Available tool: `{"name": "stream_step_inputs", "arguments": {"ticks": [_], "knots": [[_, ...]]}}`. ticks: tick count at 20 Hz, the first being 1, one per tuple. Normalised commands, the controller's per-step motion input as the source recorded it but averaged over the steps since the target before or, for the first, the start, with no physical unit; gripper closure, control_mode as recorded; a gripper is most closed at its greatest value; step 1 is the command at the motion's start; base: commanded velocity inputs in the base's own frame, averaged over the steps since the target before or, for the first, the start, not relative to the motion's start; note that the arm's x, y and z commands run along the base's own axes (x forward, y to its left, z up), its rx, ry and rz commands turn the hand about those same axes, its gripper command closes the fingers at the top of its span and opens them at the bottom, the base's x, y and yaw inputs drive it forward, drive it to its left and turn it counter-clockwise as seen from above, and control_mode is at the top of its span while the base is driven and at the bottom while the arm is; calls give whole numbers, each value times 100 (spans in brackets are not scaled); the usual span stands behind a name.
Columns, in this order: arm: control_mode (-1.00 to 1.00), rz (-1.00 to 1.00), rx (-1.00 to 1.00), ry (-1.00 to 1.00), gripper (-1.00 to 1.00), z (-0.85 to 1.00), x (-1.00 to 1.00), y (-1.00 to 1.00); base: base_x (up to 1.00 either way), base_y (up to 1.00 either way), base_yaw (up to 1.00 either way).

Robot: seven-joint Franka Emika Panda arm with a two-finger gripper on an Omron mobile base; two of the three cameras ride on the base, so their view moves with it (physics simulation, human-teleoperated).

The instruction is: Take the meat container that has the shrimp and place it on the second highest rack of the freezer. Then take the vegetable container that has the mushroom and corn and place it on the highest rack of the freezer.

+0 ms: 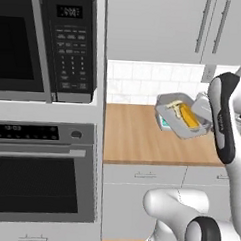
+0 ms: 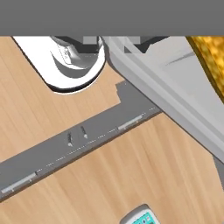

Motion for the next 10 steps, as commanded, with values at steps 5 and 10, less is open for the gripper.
{"name": "stream_step_inputs", "arguments": {"ticks": [5,10], "knots": [[-100,0,0,-1,100,2,-37,0,0,0,0],[-100,0,0,1,100,0,-4,0,0,0,0]]}}
